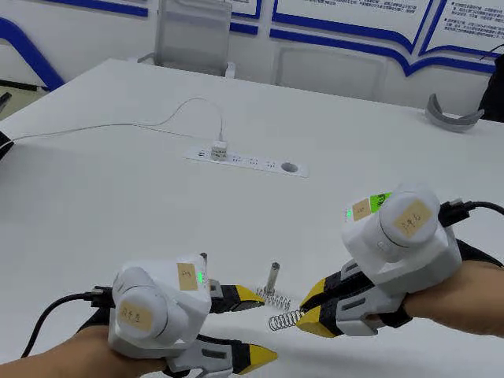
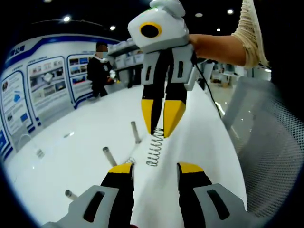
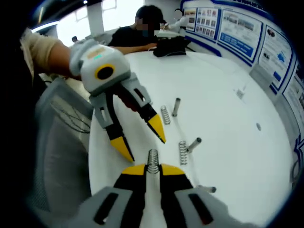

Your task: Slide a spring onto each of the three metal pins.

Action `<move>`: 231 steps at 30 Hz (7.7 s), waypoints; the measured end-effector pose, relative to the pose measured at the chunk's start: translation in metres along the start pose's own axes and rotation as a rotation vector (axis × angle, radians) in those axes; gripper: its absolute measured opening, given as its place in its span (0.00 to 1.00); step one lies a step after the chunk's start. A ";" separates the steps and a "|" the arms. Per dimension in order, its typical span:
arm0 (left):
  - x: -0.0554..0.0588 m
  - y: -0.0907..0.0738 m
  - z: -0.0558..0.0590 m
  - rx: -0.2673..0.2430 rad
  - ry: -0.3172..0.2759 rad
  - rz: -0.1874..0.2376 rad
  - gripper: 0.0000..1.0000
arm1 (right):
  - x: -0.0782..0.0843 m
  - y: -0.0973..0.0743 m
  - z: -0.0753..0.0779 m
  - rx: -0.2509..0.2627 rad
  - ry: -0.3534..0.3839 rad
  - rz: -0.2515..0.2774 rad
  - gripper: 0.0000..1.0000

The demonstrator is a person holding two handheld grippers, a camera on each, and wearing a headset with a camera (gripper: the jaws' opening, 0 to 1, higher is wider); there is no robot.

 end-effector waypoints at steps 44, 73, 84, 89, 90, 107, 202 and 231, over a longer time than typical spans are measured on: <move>-0.015 0.009 0.003 0.001 -0.021 0.046 0.11 | -0.023 0.000 -0.004 0.010 -0.036 0.053 0.12; 0.004 -0.029 -0.027 -0.086 -0.154 0.012 0.44 | -0.010 -0.051 0.025 0.126 0.037 0.100 0.12; 0.011 -0.044 -0.038 -0.140 -0.177 0.013 0.49 | -0.008 -0.074 0.046 0.208 0.085 0.111 0.12; 0.014 -0.049 -0.040 -0.153 -0.197 0.013 0.51 | -0.003 -0.080 0.056 0.243 0.119 0.110 0.12; 0.015 -0.049 -0.040 -0.156 -0.198 0.011 0.51 | -0.002 -0.081 0.058 0.248 0.126 0.109 0.12; 0.021 -0.057 -0.047 -0.188 -0.229 0.005 0.54 | 0.020 -0.074 0.075 0.270 0.216 0.087 0.12; 0.019 -0.060 -0.051 -0.204 -0.217 0.002 0.53 | 0.013 0.019 0.067 0.116 0.076 0.017 0.19; 0.020 -0.056 -0.052 -0.197 -0.219 0.003 0.52 | 0.034 0.054 0.079 0.049 0.094 -0.095 0.15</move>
Point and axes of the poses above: the centre of the closed fingertips' face, and the gripper's own axes: y roughly forward along the fingers, z roughly to its right, x roughly out of its underside, the point moved 1 cm from there along -y, roughly backward along the fingers, and after that the axes turned 14 degrees about -x, right-handed, at the moved point
